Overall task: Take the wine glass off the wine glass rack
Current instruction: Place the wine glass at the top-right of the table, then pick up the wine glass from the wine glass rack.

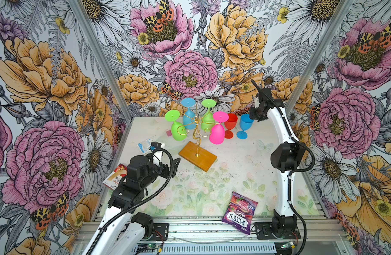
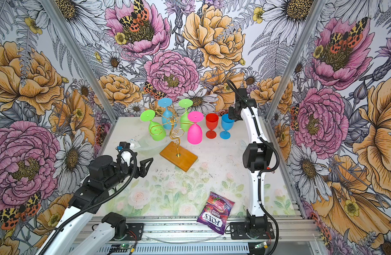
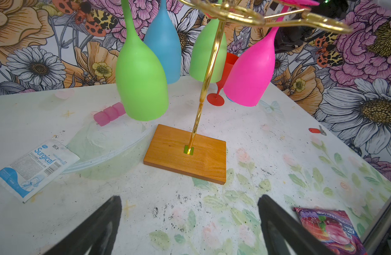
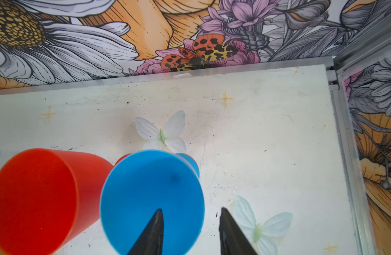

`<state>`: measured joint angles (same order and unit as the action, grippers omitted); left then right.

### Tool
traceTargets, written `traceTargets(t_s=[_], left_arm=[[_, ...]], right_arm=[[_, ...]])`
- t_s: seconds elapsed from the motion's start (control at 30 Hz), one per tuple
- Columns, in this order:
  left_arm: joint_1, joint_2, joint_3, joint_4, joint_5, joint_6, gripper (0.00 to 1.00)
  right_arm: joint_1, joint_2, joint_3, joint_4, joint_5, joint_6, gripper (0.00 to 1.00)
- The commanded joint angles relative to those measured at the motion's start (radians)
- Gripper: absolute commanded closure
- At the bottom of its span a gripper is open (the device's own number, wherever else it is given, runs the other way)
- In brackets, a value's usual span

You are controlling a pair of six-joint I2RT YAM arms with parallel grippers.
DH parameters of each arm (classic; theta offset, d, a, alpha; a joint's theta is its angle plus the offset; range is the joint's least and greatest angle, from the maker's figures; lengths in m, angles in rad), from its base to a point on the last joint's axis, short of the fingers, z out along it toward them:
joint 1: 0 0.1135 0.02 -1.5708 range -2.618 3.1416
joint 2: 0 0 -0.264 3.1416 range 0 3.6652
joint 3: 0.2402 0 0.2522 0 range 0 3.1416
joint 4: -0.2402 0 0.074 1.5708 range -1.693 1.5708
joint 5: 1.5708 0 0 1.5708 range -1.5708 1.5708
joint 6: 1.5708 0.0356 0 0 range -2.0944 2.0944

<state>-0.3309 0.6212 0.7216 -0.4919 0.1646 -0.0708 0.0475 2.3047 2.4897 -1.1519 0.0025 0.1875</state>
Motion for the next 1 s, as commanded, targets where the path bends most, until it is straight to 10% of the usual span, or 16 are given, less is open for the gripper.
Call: traceTargets(t_s=[0.0,0.63,0.97], left_arm=[[0.023,-0.010,-0.019,0.043,0.047,-0.022,0.03],[0.103,-0.007,-0.043,0.090,0.078,-0.056,0.02],[0.109,-0.015,-0.047,0.092,0.083,-0.063,0.02]], right_arm=[[0.019,-0.130,-0.021,0.001,-0.009,-0.008,0.51],[0.098,-0.516,-0.446,0.290,-0.595,0.218,0.38],[0.100,-0.636,-0.640,0.510,-0.712,0.379,0.41]])
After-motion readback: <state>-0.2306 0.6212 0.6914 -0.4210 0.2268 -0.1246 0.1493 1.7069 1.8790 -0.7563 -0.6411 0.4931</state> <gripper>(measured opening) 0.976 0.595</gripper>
